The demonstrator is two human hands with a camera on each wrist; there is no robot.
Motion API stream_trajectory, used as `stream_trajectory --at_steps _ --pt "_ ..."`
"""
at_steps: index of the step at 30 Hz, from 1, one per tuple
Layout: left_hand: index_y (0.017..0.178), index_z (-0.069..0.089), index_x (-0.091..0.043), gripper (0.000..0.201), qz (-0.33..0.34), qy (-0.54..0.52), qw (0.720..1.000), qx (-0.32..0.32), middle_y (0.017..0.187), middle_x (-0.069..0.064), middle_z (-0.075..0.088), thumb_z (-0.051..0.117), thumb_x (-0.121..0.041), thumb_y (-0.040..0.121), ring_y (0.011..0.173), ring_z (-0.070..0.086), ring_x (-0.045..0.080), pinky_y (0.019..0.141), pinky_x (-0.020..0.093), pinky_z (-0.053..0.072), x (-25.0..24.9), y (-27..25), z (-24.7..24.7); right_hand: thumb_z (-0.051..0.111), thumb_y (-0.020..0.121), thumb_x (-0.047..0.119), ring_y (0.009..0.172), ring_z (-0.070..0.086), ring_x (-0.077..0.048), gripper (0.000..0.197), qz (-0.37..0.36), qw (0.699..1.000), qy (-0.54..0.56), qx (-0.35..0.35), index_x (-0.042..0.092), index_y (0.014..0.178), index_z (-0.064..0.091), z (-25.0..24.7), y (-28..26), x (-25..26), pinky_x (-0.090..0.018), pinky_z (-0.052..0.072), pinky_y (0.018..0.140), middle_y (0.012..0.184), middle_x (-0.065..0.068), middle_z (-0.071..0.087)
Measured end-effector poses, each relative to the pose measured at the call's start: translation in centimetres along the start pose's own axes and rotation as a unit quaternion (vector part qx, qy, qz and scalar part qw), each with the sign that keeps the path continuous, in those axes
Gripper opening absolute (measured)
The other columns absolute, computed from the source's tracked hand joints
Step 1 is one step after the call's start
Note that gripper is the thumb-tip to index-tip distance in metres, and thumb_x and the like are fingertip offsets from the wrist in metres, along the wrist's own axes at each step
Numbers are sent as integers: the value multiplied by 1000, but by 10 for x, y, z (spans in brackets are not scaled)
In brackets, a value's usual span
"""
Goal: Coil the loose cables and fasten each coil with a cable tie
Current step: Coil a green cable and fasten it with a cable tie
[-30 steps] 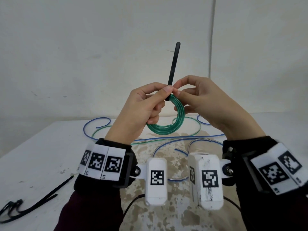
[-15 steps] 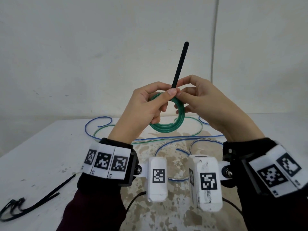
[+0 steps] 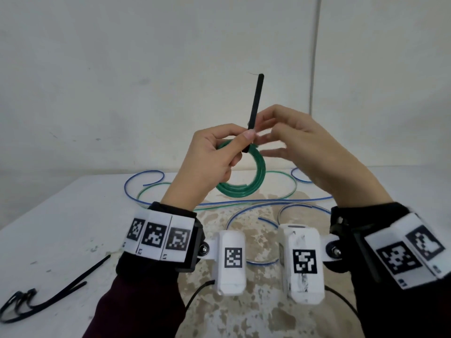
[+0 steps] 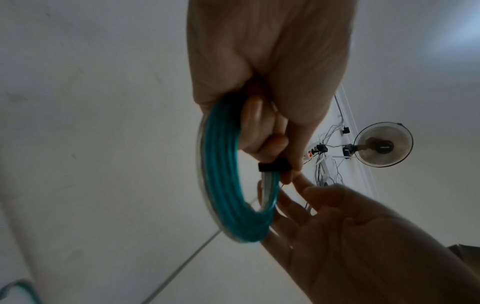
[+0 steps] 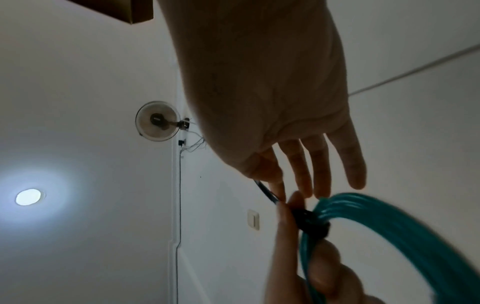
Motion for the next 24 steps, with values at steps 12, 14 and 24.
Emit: stream_trajectory --at_steps 12,14,24 --pt "87 70 -3 14 46 100 994 16 42 -11 34 67 -17 88 38 25 6 41 16 22 -11 -4 18 58 93 13 64 58 -15 20 -47 986 -5 -160 10 74 52 -27 2 -6 -25 53 50 85 -15 61" --pt "87 71 -4 15 43 116 992 20 41 -11 35 66 -18 88 37 27 6 41 17 23 -10 -5 21 58 93 14 63 58 -15 22 -38 984 -14 -171 13 71 52 -29 3 -10 -25 52 49 84 -11 60" --pt "116 60 -9 25 -62 -39 994 83 67 10 54 39 -7 101 45 39 11 48 25 44 7 -10 35 51 98 23 67 65 -13 19 16 997 22 -79 13 82 57 -33 1 -14 -28 56 62 85 -7 67"
Point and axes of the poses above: each hand's wrist, its own y-axis towards the middle knuckle, its own z-axis out of the palm, x = y × z, the point moved 10 cm from there along y, towards the middle knuckle
